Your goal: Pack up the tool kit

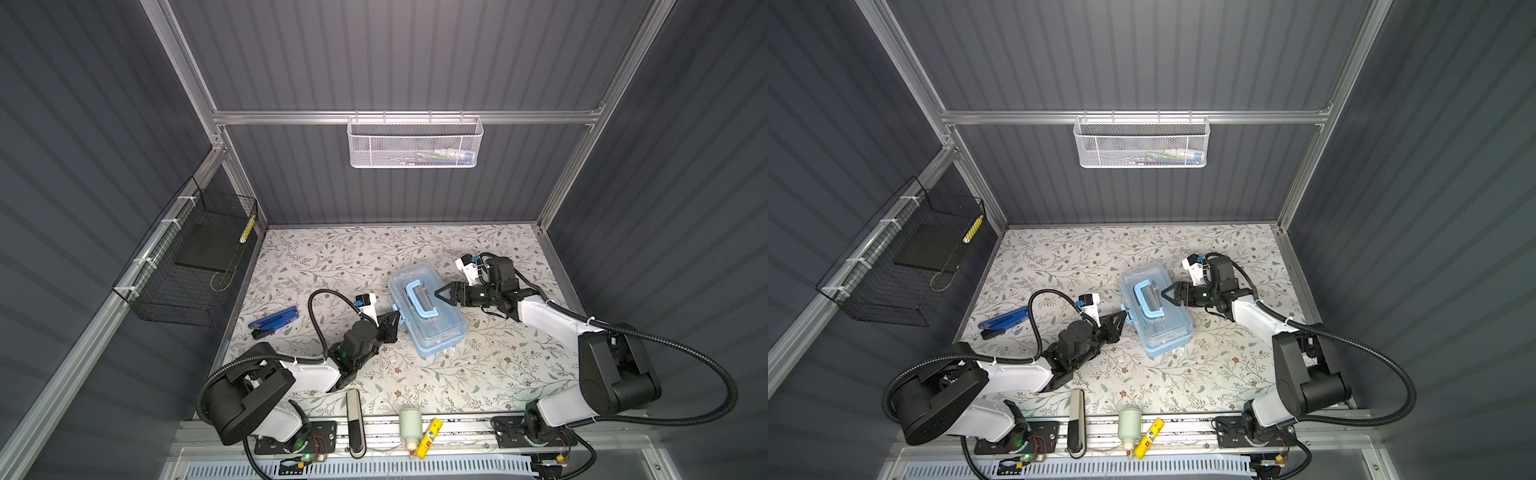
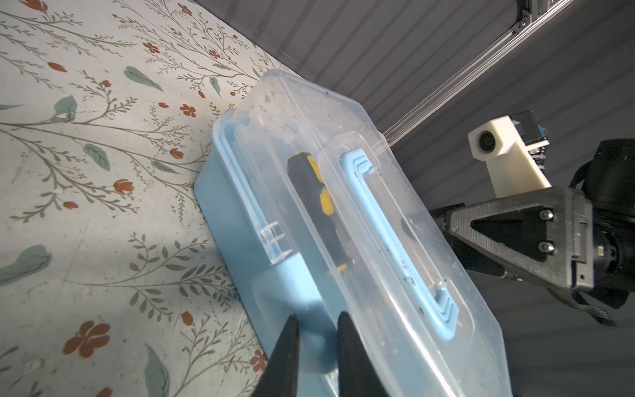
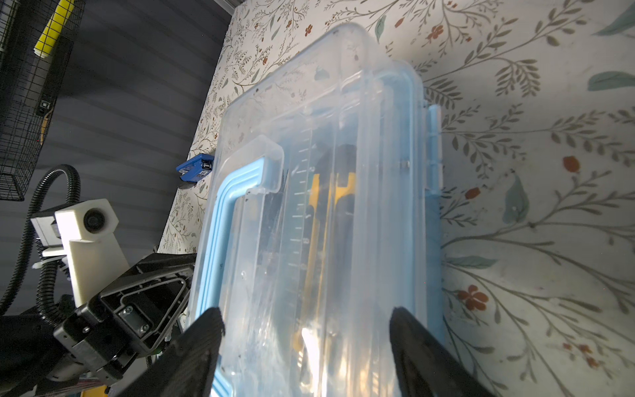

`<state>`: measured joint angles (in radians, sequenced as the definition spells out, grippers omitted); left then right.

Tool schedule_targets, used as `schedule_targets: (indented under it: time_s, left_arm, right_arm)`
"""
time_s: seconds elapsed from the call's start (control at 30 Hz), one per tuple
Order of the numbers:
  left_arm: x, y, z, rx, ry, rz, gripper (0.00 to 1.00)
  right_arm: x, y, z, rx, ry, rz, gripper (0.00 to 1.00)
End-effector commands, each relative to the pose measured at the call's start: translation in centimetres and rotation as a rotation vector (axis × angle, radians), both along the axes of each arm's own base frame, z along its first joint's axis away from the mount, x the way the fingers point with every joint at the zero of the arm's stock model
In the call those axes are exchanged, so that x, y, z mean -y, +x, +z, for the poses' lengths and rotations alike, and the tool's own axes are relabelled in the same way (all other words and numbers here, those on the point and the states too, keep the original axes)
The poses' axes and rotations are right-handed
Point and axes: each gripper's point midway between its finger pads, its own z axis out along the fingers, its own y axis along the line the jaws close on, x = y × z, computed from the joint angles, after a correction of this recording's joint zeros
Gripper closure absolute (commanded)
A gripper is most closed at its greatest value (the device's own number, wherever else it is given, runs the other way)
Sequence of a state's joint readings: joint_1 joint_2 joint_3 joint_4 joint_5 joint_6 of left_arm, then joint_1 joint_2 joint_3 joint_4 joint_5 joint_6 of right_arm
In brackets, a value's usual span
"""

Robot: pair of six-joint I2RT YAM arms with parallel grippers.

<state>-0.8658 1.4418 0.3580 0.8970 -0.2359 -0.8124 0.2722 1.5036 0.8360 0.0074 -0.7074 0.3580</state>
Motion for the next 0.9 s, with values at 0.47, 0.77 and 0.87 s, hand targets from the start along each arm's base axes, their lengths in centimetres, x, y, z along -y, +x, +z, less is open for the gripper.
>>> schedule_targets:
  time_s: [0.47, 0.77, 0.87]
  left_arm:
    - [0.9, -0.2, 0.3, 0.009, 0.001, -0.047, 0.82]
    - [1.5, -0.1, 0.0, 0.007, -0.009, -0.063, 0.90]
    - [1.6, 0.0, 0.0, 0.006, -0.009, -0.065, 0.91]
  right_arm:
    - [-1.2, -1.4, -0.5, -0.047, 0.022, 0.062, 0.23]
    - [-1.2, -1.5, -0.5, -0.048, 0.018, 0.063, 0.23]
    - [-1.2, -1.5, -0.5, -0.050, 0.020, 0.064, 0.23]
